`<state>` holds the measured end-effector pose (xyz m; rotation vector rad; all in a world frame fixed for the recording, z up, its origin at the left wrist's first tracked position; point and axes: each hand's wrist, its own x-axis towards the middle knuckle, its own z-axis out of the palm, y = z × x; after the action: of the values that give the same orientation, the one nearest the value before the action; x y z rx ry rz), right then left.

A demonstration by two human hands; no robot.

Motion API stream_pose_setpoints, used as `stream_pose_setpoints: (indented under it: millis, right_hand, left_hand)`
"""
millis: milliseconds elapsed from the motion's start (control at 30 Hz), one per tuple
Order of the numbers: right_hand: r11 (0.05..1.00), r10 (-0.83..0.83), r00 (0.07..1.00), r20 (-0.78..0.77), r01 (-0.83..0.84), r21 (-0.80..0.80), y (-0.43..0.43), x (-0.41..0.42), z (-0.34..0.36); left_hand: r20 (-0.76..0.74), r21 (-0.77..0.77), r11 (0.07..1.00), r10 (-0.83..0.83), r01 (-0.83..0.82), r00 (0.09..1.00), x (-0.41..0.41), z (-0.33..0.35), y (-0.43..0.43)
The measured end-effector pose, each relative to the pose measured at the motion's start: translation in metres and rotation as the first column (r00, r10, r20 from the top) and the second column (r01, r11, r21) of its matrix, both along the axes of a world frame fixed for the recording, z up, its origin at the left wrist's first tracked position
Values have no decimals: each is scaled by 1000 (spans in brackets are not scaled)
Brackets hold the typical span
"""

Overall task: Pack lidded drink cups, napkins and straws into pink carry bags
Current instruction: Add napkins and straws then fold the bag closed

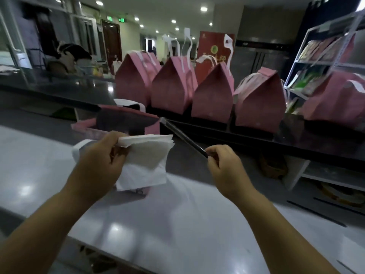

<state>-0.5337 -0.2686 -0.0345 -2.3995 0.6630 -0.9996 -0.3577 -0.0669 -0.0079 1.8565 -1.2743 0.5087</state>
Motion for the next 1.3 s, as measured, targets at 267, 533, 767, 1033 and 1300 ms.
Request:
stream_pose_setpoints:
  millis: [267,533,767,1033,1300]
  right_hand:
    - [971,-14,1000,-8,12,-238,15,104,48]
    - [927,67,984,-168,-124,-354,-8,205,71]
    - [885,62,930,-362,-219,-411,-29,269,69]
    - [890,-128,831,-542,-144,-432,-40,299,52]
    - [975,163,958,-237,-119,189,-33,298,43]
  left_hand:
    - [37,-112,993,32,-28,999,100,35,14]
    - [111,-75,997,3,5,994,196,50,-12]
    - [52,-32,995,-88,90,995,254,40,-44]
    - [-131,-26,975,-224,222,966,291,21,-60]
    - [-303,-71,916,-397,395,866,315,8,-77]
